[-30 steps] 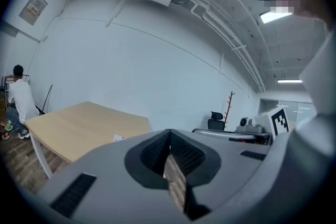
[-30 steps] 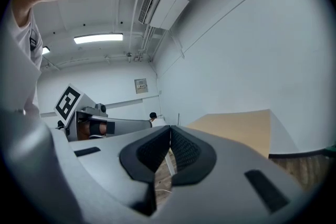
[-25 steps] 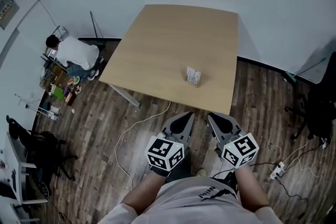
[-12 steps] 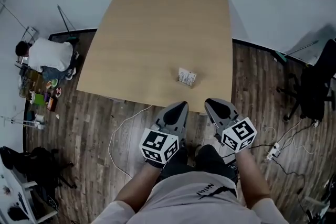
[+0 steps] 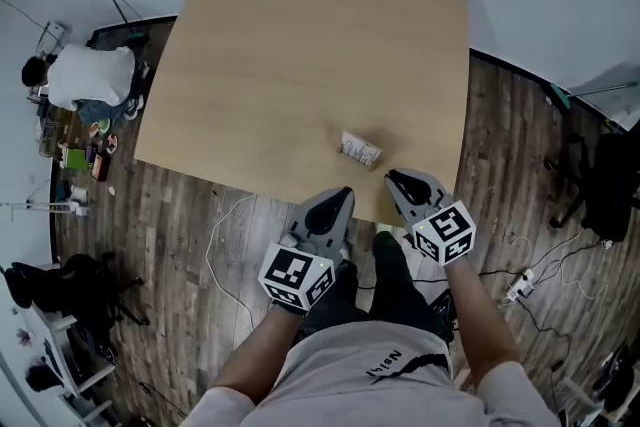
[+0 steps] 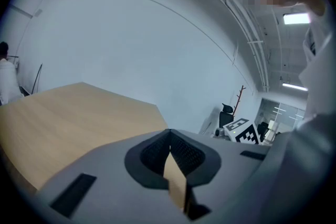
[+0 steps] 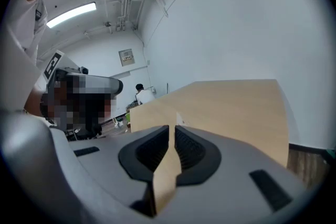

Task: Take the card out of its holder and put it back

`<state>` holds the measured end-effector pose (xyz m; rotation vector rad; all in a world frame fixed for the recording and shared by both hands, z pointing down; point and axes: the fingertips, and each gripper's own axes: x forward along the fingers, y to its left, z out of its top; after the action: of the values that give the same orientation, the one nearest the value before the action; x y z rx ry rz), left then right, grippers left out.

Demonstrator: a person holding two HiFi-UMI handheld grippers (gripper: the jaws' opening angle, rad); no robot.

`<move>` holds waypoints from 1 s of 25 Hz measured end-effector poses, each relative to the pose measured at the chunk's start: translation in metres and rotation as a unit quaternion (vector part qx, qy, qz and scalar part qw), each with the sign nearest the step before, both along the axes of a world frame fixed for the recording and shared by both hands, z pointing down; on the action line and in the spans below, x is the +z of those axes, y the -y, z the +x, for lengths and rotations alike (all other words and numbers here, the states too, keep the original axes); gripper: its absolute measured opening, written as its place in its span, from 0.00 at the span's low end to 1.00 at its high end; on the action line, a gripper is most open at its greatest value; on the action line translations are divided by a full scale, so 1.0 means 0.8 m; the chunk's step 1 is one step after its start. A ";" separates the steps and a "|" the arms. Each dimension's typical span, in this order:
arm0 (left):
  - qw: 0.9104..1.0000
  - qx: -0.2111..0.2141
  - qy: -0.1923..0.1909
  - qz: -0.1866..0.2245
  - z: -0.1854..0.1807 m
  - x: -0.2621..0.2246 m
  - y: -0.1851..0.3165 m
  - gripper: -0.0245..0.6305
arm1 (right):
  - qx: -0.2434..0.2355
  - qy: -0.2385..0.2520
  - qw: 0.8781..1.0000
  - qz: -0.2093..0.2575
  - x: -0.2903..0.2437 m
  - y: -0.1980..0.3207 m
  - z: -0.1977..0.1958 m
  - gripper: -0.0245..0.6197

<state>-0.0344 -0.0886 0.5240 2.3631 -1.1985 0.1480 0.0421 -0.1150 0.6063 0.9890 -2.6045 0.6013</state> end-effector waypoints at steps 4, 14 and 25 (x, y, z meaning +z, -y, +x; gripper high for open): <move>1.000 -0.018 0.009 -0.019 0.005 0.022 0.021 0.06 | -0.038 -0.019 0.999 -0.022 0.045 0.024 -0.006 0.12; 0.995 -0.080 0.023 -0.052 -0.003 0.060 0.038 0.06 | -0.101 -0.038 0.994 -0.012 0.096 0.050 -0.032 0.13; 0.993 -0.100 0.026 -0.058 -0.021 0.060 0.028 0.06 | -0.103 -0.024 0.994 0.018 0.073 0.056 -0.038 0.08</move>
<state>-0.0510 -0.1108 0.5722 2.1372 -1.4044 0.2073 0.0118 -0.1602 0.6651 0.7215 -2.6395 0.4747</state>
